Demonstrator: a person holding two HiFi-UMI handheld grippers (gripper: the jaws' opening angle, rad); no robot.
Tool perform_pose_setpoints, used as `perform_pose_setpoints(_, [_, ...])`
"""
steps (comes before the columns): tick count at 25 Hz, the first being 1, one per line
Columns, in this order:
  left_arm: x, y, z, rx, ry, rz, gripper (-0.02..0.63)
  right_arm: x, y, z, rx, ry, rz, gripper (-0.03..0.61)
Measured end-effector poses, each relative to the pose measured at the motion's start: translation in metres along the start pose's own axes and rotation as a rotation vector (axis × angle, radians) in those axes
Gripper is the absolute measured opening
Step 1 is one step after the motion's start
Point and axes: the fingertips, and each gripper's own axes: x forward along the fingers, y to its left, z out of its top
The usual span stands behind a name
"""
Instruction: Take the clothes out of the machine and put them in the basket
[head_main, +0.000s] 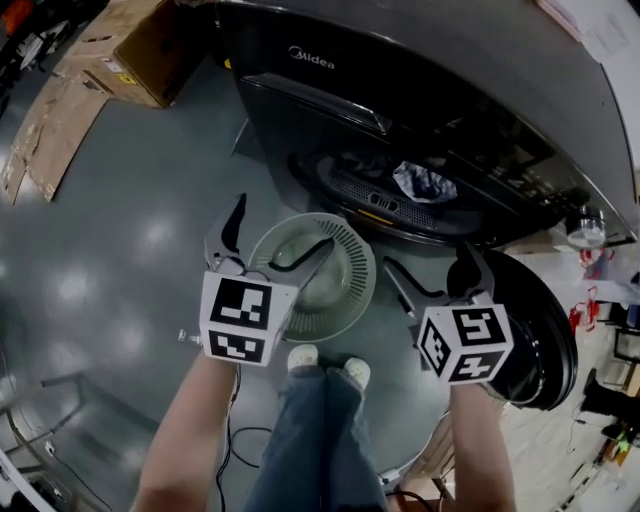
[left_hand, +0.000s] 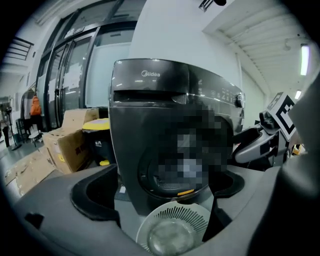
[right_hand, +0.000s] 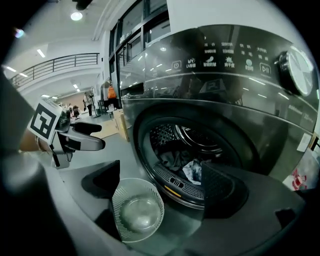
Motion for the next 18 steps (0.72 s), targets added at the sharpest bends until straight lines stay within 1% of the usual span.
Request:
perform_pose_setpoints(6, [0.025,0.004,-0.032,0.001,0.031,0.012,0.558,0.043,-0.014,-0.022,-0.023,0.023,-0.013,0.506])
perform_pose_setpoints(9, [0.033,0.004,-0.047,-0.029,0.049,0.024,0.558,0.057,-0.02,-0.034,-0.03,0.038,-0.023,0.505])
perform_pose_setpoints(12, [0.041,0.007,-0.062,-0.057,0.049,0.057,0.558,0.079,-0.034,-0.049,-0.043,0.053,-0.056,0.498])
perform_pose_setpoints(15, [0.056,0.005,-0.08,-0.076,0.072,0.076,0.558,0.101,-0.048,-0.07,-0.04,0.075,-0.078,0.483])
perform_pose_setpoints(18, [0.071,0.001,-0.092,-0.098,0.094,0.089,0.558,0.122,-0.058,-0.088,-0.062,0.108,-0.085,0.459])
